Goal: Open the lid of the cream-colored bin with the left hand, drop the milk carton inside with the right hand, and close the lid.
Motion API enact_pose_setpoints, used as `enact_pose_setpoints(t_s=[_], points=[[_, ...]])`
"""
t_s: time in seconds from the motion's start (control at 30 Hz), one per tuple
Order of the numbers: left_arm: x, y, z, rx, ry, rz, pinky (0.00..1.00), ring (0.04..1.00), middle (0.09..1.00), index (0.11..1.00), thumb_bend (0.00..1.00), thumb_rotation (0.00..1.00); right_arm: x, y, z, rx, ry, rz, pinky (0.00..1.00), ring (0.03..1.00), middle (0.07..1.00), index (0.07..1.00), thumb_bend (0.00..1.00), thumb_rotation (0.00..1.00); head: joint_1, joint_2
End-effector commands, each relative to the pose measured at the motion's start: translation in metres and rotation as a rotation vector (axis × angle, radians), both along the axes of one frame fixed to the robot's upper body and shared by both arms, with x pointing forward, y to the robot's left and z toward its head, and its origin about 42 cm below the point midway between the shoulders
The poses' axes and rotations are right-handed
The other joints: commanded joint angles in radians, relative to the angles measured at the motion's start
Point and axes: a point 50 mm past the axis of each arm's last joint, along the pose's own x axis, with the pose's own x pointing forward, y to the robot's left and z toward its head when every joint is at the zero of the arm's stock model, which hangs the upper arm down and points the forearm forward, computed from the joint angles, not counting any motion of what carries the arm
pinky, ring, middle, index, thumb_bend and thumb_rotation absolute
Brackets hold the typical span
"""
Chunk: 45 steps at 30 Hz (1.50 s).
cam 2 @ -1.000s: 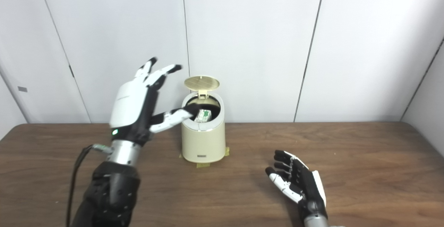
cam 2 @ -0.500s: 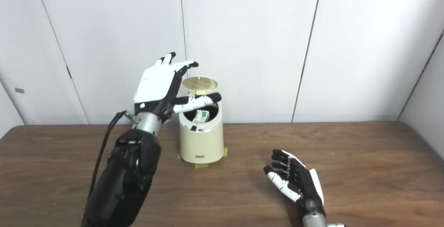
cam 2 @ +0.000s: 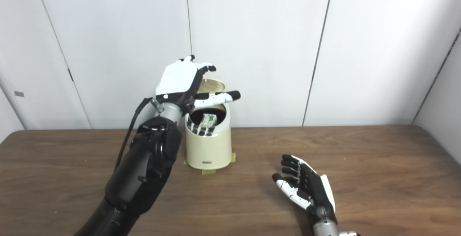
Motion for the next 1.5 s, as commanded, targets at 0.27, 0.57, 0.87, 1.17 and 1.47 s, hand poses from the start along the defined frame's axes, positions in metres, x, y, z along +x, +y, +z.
enact_pose_setpoints(t_s=[0.27, 0.57, 0.87, 1.17, 1.47], points=[[-0.001, -0.006, 0.006, 0.023, -0.038, -0.005, 1.0, 0.958, 0.78, 0.757, 1.0, 1.0, 0.0, 0.009, -0.005, 0.013, 0.032, 0.03, 0.71, 0.761, 0.771, 0.764, 0.3, 0.35, 0.001, 0.01], [-0.015, -0.008, -0.008, 0.033, -0.015, -0.027, 1.0, 0.897, 0.721, 0.711, 1.0, 1.0, 0.001, 0.009, -0.002, 0.02, 0.051, 0.026, 0.71, 0.761, 0.774, 0.778, 0.32, 0.39, -0.003, 0.015], [-0.028, -0.002, -0.036, 0.018, 0.041, -0.03, 1.0, 0.819, 0.643, 0.69, 0.99, 0.99, -0.004, 0.007, 0.003, 0.04, 0.058, 0.032, 0.71, 0.768, 0.781, 0.779, 0.33, 0.37, -0.011, 0.039], [-0.031, 0.0, -0.065, -0.007, 0.158, -0.027, 1.0, 0.844, 0.709, 0.718, 0.99, 0.99, -0.011, 0.006, 0.009, 0.043, 0.061, 0.032, 0.71, 0.764, 0.773, 0.766, 0.31, 0.29, -0.016, 0.065], [-0.017, -0.001, -0.129, 0.014, 0.265, 0.009, 1.0, 0.889, 0.772, 0.75, 0.94, 0.93, -0.015, 0.006, 0.01, 0.034, 0.081, 0.042, 0.7, 0.756, 0.764, 0.754, 0.3, 0.26, -0.035, 0.072]])
